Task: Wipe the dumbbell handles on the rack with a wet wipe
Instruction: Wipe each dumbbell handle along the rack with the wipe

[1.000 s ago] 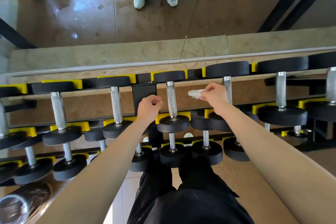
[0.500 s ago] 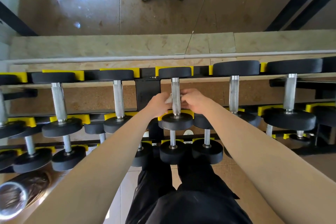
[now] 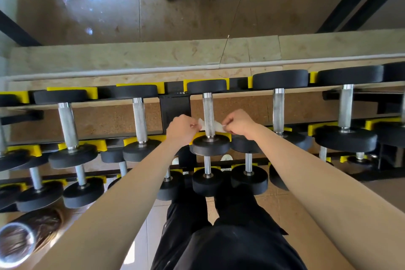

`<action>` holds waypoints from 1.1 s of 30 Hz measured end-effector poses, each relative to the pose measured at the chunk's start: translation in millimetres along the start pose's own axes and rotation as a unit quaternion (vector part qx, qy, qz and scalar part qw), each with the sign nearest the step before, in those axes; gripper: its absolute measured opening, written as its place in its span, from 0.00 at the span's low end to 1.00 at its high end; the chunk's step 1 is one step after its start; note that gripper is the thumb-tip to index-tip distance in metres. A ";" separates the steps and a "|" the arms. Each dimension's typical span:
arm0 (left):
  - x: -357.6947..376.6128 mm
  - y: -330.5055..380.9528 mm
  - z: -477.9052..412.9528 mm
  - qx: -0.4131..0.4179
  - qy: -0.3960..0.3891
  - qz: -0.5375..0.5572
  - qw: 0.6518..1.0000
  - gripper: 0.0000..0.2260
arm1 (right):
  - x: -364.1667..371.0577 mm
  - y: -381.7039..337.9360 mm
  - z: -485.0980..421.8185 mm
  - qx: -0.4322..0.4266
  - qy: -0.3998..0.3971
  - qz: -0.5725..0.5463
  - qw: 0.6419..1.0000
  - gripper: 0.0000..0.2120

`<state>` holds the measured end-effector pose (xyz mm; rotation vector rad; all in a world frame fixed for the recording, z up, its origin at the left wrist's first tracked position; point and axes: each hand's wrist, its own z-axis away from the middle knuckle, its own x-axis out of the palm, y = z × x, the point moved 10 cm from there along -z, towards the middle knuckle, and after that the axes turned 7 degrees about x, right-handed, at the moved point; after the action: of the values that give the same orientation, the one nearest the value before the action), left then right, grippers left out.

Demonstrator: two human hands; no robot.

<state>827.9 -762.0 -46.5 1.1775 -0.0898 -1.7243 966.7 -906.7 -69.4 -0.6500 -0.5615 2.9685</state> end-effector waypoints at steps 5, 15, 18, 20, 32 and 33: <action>9.8 -13.2 14.2 -0.021 -0.046 -0.023 0.998 0.08 | 15.1 -8.8 8.5 -0.035 -0.001 0.089 0.995 0.06; 24.7 4.2 11.8 -0.026 -0.089 0.044 0.995 0.06 | 1.4 -11.8 16.8 -0.050 -0.037 0.183 0.981 0.08; 14.6 -14.8 16.5 -0.061 -0.061 0.100 0.991 0.06 | 14.3 -19.7 17.4 -0.062 -0.021 0.166 0.984 0.06; 2.0 -26.6 18.5 -0.085 -0.023 0.148 0.985 0.06 | 27.3 -25.0 17.7 -0.071 -0.010 0.169 0.983 0.05; -10.7 -26.5 6.3 -0.166 0.109 0.332 0.922 0.07 | -20.2 -39.9 11.0 -0.032 0.035 -0.042 0.998 0.07; -15.1 -29.1 6.8 -0.174 0.130 0.361 0.907 0.07 | -13.7 -41.2 8.9 -0.027 0.038 -0.057 0.997 0.07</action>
<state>803.5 -739.3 -48.8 0.9304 -0.0425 -0.8763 974.4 -873.0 -41.7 -0.7080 -0.6521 2.8187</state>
